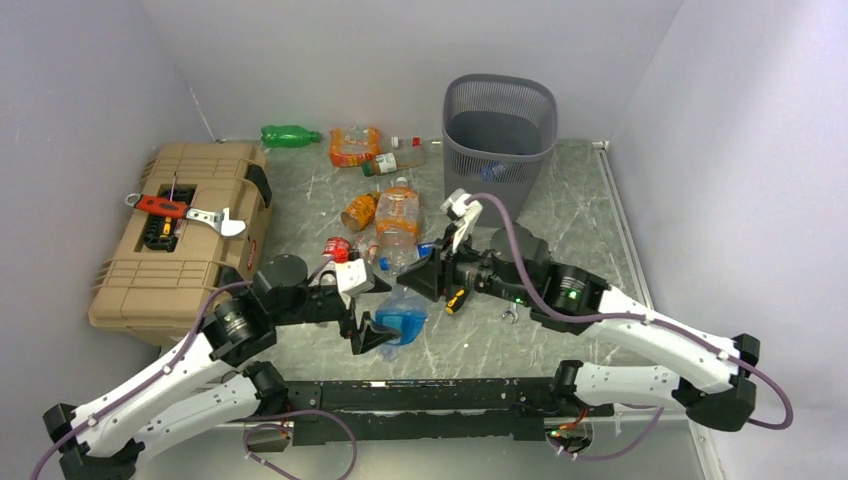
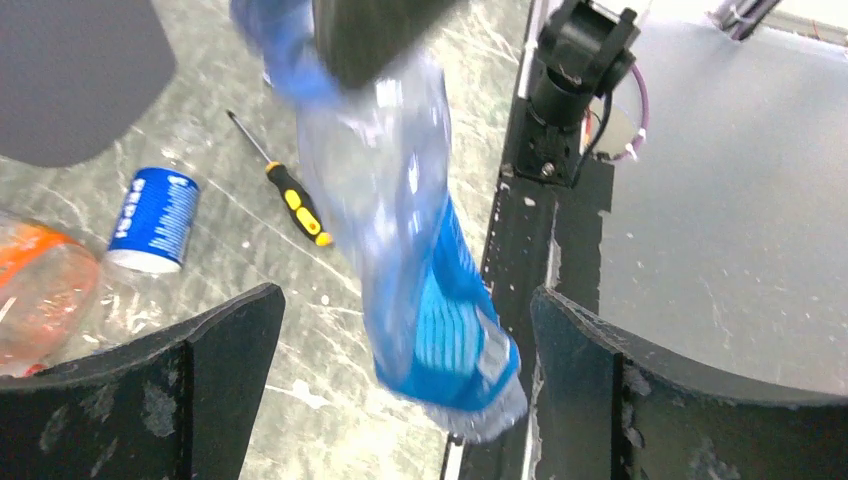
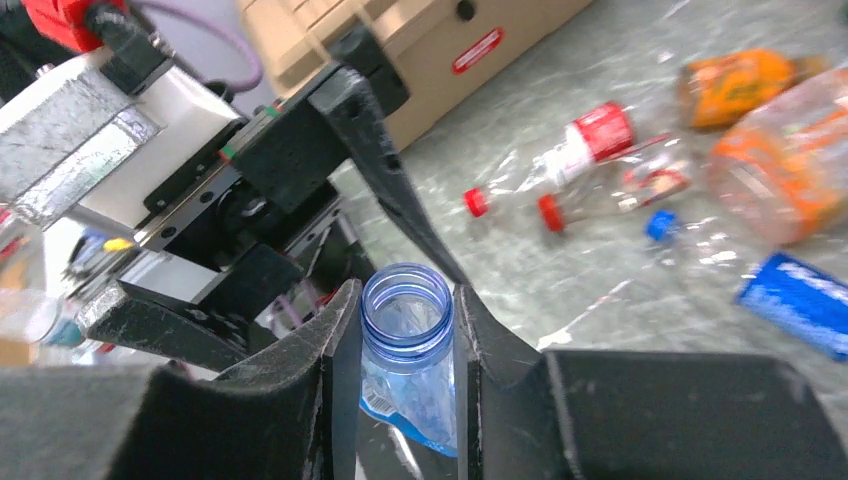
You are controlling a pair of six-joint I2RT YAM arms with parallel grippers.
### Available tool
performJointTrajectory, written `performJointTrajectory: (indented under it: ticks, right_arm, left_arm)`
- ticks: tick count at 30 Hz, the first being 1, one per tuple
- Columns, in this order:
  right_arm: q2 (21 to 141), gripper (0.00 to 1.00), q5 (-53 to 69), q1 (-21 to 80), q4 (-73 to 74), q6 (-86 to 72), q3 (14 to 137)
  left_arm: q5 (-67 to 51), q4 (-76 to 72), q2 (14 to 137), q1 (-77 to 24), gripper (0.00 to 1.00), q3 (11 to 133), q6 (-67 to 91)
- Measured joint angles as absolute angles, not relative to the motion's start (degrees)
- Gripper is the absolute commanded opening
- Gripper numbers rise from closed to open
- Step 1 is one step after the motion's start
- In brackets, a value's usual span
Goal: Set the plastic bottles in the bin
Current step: Pick up the plastic bottle at the center of the board, then place the plastic bottle in the trash bin.
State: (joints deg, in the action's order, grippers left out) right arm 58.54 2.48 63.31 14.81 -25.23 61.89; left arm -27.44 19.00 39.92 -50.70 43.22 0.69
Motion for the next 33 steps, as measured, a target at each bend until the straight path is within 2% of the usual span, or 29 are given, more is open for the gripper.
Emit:
performJointTrajectory:
  ticks: [5,9,14,17,20,23,33]
  right_arm:
    - [55.6,0.00,-9.4,63.3,24.1,-19.7,72.5]
    - [53.8,0.00,-20.9,63.3,24.7,-12.9,83.2]
    - [56.2,0.00,-36.8,62.9,14.5,2.6,95.6]
    - [61.0,0.00,-42.1,59.3,6.5,11.0,100.6]
    - [69.7,0.00,-42.1,47.8,4.8,12.3,107.6]
    - [76.4,0.00,-40.9,38.2,3.6,10.5,108.2]
    - [92.4,0.00,-36.7,24.9,1.5,6.0,104.7]
  left_arm:
    - [-23.6,16.4,34.7,-50.7,0.99,41.4,1.5]
    - [-19.3,14.0,29.9,-50.7,0.99,39.2,2.8]
    - [-15.3,12.4,28.0,-50.7,1.00,38.6,3.3]
    - [-13.7,12.3,29.3,-50.7,0.99,38.6,3.2]
    - [-11.5,12.8,32.1,-50.7,0.99,38.7,3.0]
    - [-7.9,14.8,35.3,-50.7,0.99,39.3,2.6]
    - [0.2,17.1,34.9,-50.7,1.00,39.3,2.5]
